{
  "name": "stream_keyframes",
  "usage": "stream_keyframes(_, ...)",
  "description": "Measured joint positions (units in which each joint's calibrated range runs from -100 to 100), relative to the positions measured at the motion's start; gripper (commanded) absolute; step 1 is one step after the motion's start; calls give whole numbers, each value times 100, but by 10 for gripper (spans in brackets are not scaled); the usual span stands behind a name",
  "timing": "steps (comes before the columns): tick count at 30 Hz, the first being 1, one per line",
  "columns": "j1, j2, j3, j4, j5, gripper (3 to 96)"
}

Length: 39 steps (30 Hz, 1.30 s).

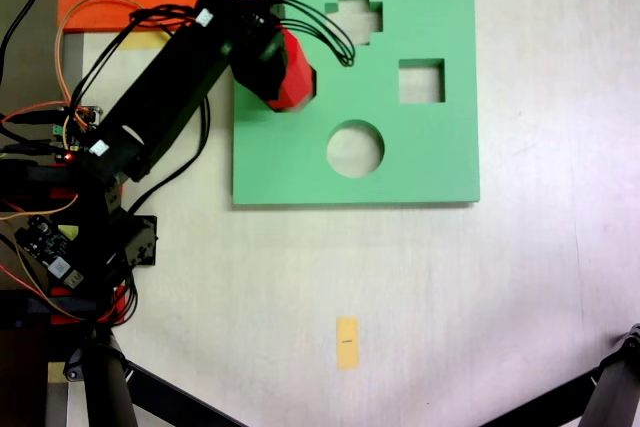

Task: Put the octagonal pillar block into the corresponding hole

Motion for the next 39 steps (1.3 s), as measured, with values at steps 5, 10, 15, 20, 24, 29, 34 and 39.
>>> stream_keyframes(5,0,68,0,10,0,454)
stream_keyframes(10,0,356,0,29,-88,454)
stream_keyframes(15,0,588,0,137,-264,456)
stream_keyframes(20,5,725,0,157,-288,456)
stream_keyframes(24,5,739,0,157,-288,523)
stream_keyframes(29,5,739,0,157,-288,654)
stream_keyframes(34,5,739,0,166,-293,928)
stream_keyframes(39,5,575,0,206,-293,951)
